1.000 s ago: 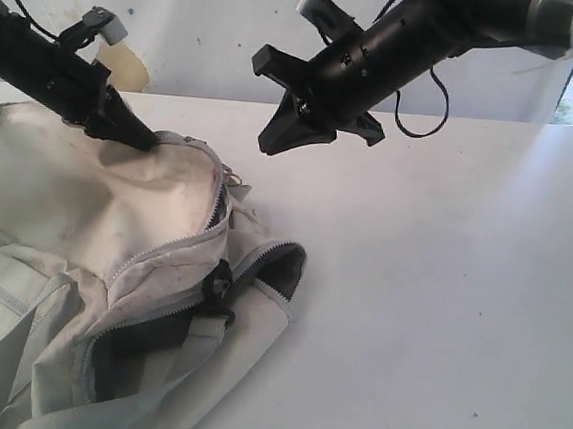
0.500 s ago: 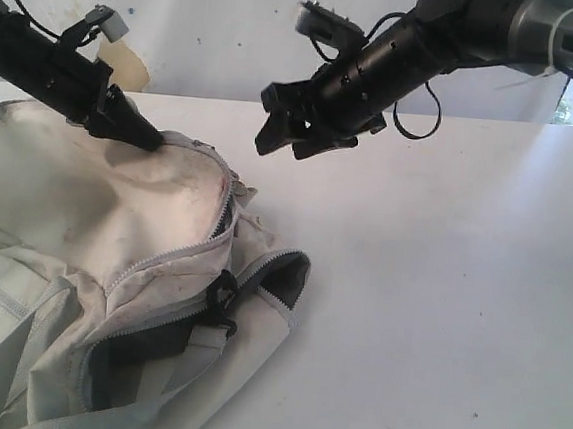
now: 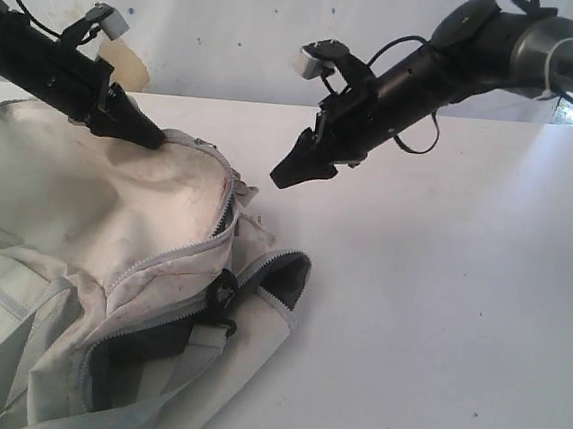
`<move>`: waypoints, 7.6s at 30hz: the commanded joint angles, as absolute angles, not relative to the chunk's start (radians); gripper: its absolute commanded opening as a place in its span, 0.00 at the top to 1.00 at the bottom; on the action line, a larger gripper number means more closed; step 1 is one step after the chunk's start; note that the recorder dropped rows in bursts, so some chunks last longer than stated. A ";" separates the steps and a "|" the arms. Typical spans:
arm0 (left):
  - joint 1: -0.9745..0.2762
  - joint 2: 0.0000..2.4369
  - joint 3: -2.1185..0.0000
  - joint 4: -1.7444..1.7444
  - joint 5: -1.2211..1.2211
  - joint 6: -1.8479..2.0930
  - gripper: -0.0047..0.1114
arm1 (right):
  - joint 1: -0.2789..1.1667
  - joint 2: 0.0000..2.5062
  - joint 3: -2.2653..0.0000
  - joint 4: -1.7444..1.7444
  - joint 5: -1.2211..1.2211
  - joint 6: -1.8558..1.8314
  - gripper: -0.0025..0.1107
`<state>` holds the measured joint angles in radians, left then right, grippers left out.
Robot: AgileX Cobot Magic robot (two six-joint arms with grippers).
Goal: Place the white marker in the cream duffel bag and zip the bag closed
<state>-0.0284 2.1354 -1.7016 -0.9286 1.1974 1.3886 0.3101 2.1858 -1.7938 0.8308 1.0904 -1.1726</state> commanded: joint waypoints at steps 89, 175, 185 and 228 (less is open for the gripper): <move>0.038 2.129 -1.699 -0.995 0.885 0.242 0.96 | 0.311 2.032 -1.646 0.811 1.221 -0.494 0.98; 0.048 1.436 -1.148 -0.013 1.066 0.000 0.87 | 0.033 1.706 -1.310 0.152 1.147 -0.076 0.98; 0.048 1.152 -0.882 0.000 0.881 0.000 0.96 | 0.000 1.438 -1.102 0.130 1.020 -0.167 0.98; -0.020 0.000 -0.788 0.137 1.099 -0.027 0.96 | 0.019 0.000 -0.591 -0.007 0.872 -0.171 0.98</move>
<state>-0.0302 0.0033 -0.7850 0.1254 1.1441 -0.0197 0.0124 0.0201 -0.5964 0.0319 0.9001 -0.1790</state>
